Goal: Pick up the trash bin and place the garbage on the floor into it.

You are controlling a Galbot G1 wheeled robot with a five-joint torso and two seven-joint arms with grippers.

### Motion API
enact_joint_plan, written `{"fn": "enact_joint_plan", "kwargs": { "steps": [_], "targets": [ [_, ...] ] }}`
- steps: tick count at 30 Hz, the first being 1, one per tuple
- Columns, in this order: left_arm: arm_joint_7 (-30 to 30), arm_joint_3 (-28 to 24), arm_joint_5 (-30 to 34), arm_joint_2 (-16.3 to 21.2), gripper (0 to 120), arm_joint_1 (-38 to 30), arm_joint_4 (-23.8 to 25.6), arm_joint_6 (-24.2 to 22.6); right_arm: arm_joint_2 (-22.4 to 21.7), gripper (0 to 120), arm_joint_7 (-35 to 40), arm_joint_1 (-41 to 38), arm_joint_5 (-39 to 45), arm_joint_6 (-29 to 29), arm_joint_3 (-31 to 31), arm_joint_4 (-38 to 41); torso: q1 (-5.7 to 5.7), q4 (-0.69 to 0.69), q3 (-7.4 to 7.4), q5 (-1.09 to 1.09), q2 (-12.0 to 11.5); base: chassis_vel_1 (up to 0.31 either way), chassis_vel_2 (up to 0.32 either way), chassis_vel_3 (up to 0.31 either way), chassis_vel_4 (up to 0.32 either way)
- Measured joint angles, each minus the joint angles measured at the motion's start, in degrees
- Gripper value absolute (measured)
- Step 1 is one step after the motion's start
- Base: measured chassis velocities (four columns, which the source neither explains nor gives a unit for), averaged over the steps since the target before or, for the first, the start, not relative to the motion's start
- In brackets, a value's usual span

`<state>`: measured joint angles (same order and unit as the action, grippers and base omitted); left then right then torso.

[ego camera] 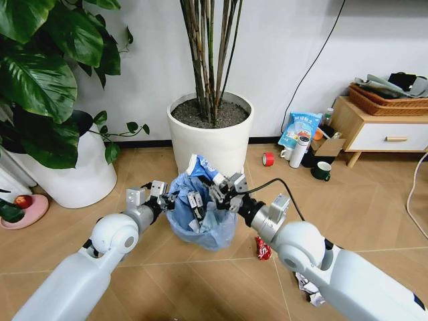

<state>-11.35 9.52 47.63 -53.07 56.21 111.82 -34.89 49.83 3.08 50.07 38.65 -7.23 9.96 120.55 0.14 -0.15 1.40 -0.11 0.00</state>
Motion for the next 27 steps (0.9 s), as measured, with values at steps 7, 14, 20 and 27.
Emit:
{"fn": "enact_joint_plan", "kwargs": {
  "steps": [7, 14, 20, 27],
  "targets": [
    [0.1, 0.1, 0.0, 0.0, 0, 0.5, 0.5, 0.1, 0.0, 57, 0.0, -0.1, -0.1, 0.0, 0.1, -0.5, 0.00, 0.00, 0.00, 0.00, 0.0, 0.000, 0.000, 0.000, 0.000],
    [0.1, 0.5, -0.1, 0.1, 0, 1.1, 1.3, 0.2, 0.4, 85, 0.0, -0.2, -0.2, 0.0, 0.5, -0.9, 0.00, 0.00, 0.00, 0.00, 0.0, 0.000, 0.000, 0.000, 0.000],
    [0.0, 2.0, -0.6, 0.2, 0, 2.6, 1.9, 0.3, 0.9, 99, 3.3, 0.2, 0.8, 0.0, -2.4, -0.5, 0.00, 0.00, 0.00, 0.00, 0.0, 0.000, 0.000, 0.000, 0.000],
    [0.4, 6.9, -3.2, 0.1, 0, 8.0, 3.6, 1.2, -0.3, 100, 14.5, 3.4, -1.2, -1.0, -8.2, 0.3, 0.00, 0.02, 0.00, 0.00, 0.0, 0.000, 0.000, 0.000, 0.000]
  ]
}}
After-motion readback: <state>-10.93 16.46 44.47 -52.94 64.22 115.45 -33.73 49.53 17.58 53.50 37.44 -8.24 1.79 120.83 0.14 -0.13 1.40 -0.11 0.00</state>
